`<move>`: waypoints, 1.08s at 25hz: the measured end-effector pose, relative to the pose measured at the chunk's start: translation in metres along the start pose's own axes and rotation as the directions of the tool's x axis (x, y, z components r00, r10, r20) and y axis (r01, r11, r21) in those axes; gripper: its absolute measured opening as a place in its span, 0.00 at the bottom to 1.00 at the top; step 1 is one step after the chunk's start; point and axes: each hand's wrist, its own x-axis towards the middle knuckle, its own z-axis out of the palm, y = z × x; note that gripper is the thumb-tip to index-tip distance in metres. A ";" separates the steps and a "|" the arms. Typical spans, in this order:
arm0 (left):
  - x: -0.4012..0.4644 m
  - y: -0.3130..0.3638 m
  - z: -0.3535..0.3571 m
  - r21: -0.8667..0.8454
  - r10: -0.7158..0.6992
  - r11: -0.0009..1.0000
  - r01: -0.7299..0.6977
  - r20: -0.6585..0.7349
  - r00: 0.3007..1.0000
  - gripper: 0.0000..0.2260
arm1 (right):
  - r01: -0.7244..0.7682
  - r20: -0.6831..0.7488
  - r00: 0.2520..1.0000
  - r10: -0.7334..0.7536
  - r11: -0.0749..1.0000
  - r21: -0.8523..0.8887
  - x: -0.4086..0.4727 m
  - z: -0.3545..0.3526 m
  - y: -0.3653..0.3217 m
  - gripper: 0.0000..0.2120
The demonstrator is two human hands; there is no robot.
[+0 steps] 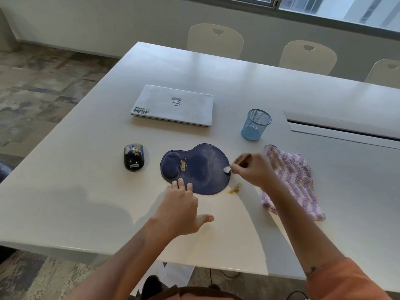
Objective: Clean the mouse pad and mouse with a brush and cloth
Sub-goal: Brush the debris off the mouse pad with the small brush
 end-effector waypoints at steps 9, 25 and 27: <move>0.000 0.002 -0.002 0.029 0.000 1.000 0.000 0.005 1.000 0.46 | -0.008 -0.075 0.997 0.016 0.995 0.102 -0.008 -0.004 -0.012 0.03; 0.004 0.000 0.006 0.019 -0.009 1.000 0.009 -0.007 1.000 0.48 | 0.069 0.092 0.994 -0.065 0.997 -0.040 -0.014 -0.022 -0.003 0.02; 0.004 0.000 0.005 0.022 -0.006 1.000 0.006 -0.008 1.000 0.48 | 0.081 0.102 0.992 -0.077 0.996 -0.039 -0.015 -0.021 -0.004 0.02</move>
